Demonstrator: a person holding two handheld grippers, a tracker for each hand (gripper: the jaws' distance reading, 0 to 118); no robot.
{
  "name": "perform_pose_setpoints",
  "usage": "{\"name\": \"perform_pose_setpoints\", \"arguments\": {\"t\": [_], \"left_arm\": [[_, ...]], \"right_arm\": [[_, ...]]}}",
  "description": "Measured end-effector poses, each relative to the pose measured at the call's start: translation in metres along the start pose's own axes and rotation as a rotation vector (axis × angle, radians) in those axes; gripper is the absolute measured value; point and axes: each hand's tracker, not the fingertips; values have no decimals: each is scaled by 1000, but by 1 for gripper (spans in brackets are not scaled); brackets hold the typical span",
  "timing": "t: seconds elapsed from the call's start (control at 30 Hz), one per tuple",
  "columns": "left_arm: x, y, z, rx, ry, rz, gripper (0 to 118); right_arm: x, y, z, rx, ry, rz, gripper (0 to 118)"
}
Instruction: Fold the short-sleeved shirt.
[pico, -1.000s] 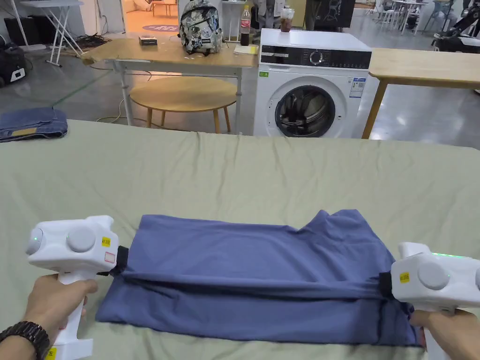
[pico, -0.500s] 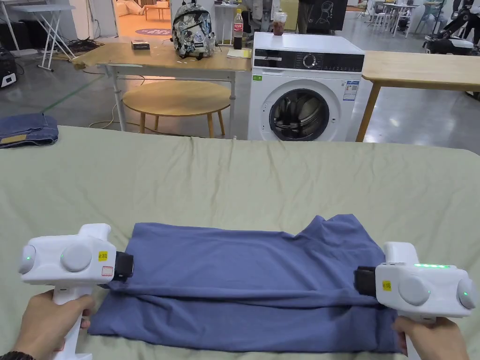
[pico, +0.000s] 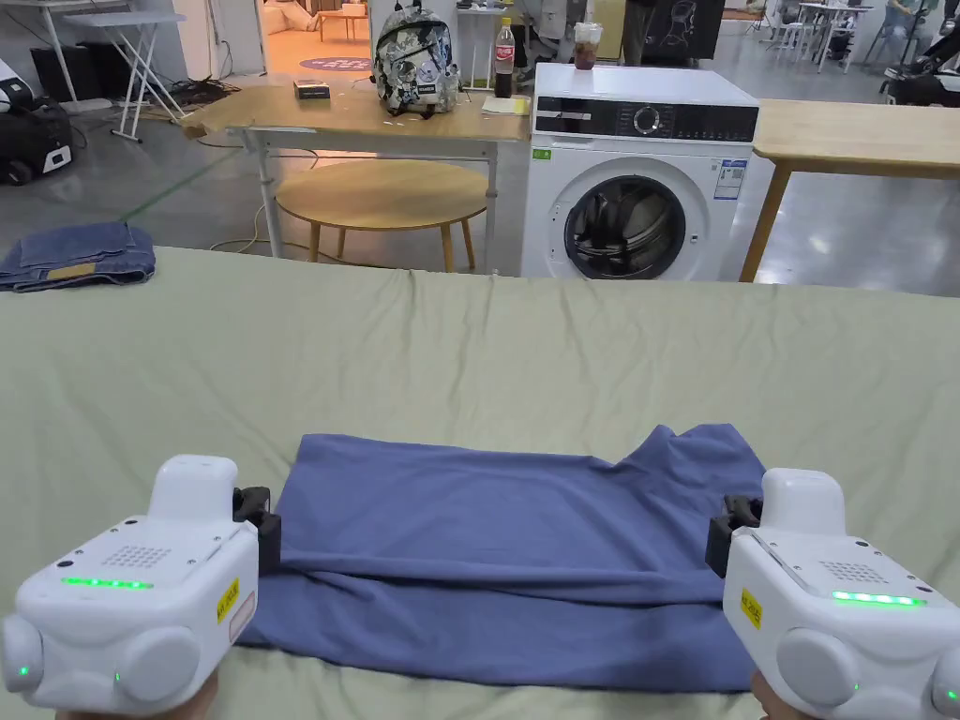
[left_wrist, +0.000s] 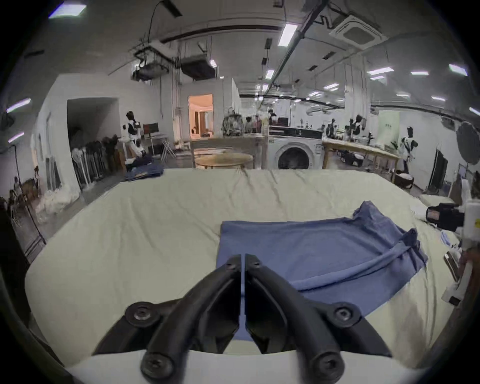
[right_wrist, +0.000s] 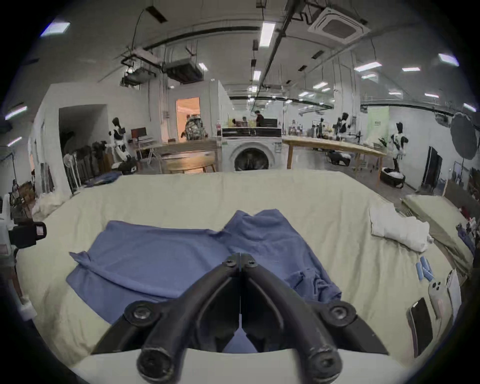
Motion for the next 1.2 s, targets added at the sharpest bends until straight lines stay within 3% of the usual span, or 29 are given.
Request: {"name": "perform_pose_setpoints", "arguments": {"t": [0.17, 0.63, 0.7, 0.77, 0.8, 0.93, 1.07, 1.13, 1.2], "left_arm": [[-11, -10, 14, -12, 27, 36, 0], [-76, 4, -110, -621, -107, 159, 1], [-61, 3, -106, -672, -102, 150, 31], [-56, -1, -115, -721, -107, 130, 68], [-49, -2, -112, -735, -102, 131, 71], [-30, -21, -121, -873, -24, 84, 71], [-20, -32, -120, -804, 16, 0, 64], [-14, -33, -114, -777, -1, -15, 43], [-15, -32, -112, -752, -17, -17, 10]], "right_arm": [[-11, -1, 28, 64, -12, 12, 0], [12, -26, 36, 5, -34, 39, 0], [16, -29, 35, -4, -39, 38, 0], [18, -31, 35, -16, -45, 40, 0], [19, -33, 35, -22, -47, 40, 0], [27, -39, 26, -48, -53, 39, 0], [28, -37, 28, -66, -56, 37, 0], [31, -39, 27, -73, -61, 36, 0], [28, -37, 32, -82, -60, 30, 0]]}}
